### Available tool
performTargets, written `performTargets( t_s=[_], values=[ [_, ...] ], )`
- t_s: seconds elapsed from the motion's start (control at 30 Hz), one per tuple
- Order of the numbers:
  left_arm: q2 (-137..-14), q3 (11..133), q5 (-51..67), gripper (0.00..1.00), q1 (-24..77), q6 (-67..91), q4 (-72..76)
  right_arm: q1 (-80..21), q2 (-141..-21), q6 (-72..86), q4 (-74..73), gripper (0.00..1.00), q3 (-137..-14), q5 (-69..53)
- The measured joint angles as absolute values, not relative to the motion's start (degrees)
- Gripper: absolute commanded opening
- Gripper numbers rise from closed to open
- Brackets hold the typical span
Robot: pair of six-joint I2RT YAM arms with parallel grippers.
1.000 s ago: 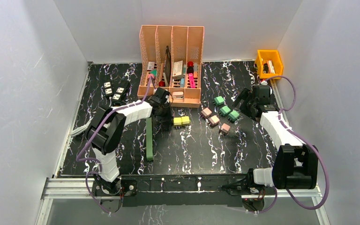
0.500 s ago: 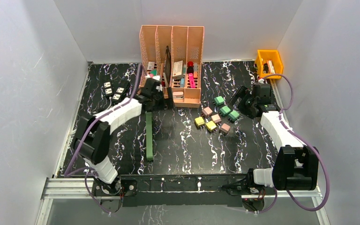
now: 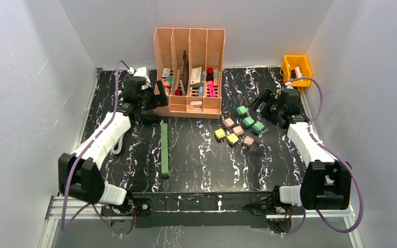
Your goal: Pull the plug off the socket
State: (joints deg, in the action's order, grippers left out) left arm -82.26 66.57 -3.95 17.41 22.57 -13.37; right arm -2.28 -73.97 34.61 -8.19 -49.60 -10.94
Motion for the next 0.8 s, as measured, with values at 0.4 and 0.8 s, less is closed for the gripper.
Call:
performTargets(
  t_s=[0.4,0.8],
  values=[
    [-69.89,59.16,-2.48,0.98,14.20,18.20,-5.58,-19.88,-78.65,30.06,-7.70,0.98,-55.00,-1.32],
    [-65.98,54.30,-0.01,0.98,14.20,16.01,-1.02,-24.51,-78.74,24.27,-5.45,0.98,-54.74,5.37]
  ],
)
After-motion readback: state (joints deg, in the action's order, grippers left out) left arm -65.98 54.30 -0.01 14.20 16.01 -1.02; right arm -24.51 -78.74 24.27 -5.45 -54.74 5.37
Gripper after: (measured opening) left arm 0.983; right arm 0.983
